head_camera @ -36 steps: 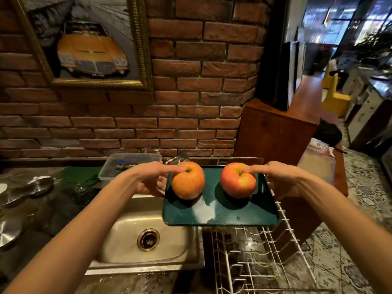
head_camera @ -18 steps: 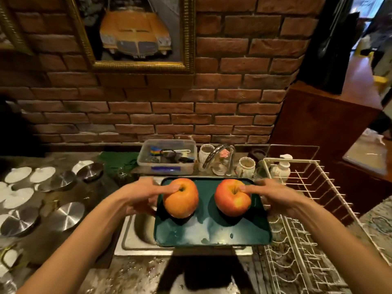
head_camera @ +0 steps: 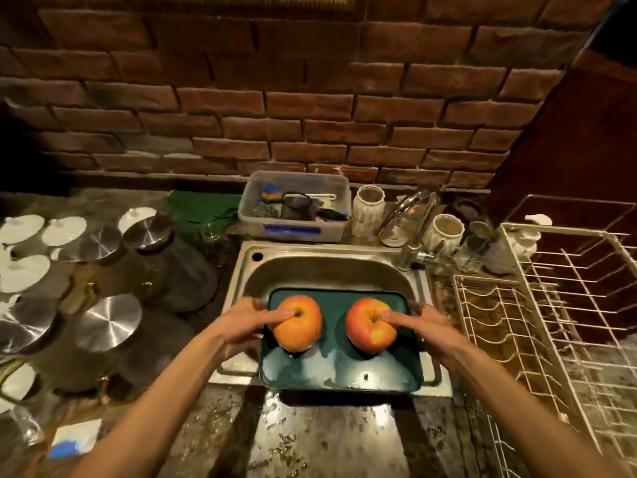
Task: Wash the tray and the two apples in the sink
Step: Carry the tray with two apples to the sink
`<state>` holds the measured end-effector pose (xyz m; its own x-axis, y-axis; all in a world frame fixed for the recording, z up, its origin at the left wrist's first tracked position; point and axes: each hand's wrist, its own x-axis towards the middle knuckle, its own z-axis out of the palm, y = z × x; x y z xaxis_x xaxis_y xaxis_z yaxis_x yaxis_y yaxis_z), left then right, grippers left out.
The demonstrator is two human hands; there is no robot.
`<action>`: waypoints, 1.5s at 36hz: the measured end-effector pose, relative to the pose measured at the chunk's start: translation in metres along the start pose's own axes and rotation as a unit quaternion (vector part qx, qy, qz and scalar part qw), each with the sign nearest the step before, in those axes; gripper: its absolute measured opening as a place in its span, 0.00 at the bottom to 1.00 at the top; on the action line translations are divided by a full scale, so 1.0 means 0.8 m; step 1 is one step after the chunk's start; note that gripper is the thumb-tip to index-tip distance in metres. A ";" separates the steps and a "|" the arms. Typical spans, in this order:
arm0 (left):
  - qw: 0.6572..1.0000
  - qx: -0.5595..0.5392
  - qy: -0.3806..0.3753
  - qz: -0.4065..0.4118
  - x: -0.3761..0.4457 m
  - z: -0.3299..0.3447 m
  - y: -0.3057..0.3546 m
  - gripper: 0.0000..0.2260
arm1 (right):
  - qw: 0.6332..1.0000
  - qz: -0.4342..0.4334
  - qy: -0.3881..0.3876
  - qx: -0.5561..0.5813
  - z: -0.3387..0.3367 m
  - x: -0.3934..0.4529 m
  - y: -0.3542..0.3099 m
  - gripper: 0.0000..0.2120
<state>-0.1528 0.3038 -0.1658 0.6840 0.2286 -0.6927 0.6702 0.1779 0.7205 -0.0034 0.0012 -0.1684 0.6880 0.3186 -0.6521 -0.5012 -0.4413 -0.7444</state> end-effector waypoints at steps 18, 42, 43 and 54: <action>0.996 -0.093 -0.013 -0.012 0.183 -0.009 -0.027 0.51 | 0.999 -0.025 -0.010 0.033 0.019 0.188 0.045 0.62; 0.995 -0.059 -0.025 -0.076 0.311 -0.009 -0.128 0.34 | 0.999 0.026 -0.014 0.021 0.040 0.296 0.153 0.55; 0.995 -0.059 -0.027 -0.076 0.313 -0.010 -0.130 0.37 | 0.999 0.024 -0.016 0.023 0.040 0.299 0.154 0.58; 0.997 0.008 -0.031 -0.075 0.307 -0.016 -0.113 0.63 | 0.998 0.036 -0.038 -0.023 0.032 0.298 0.131 0.41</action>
<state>-0.0492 0.3562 -0.4010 0.5915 0.1402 -0.7940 0.7710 0.1900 0.6079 0.0949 0.0528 -0.4056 0.6082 0.3473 -0.7138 -0.5216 -0.5030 -0.6892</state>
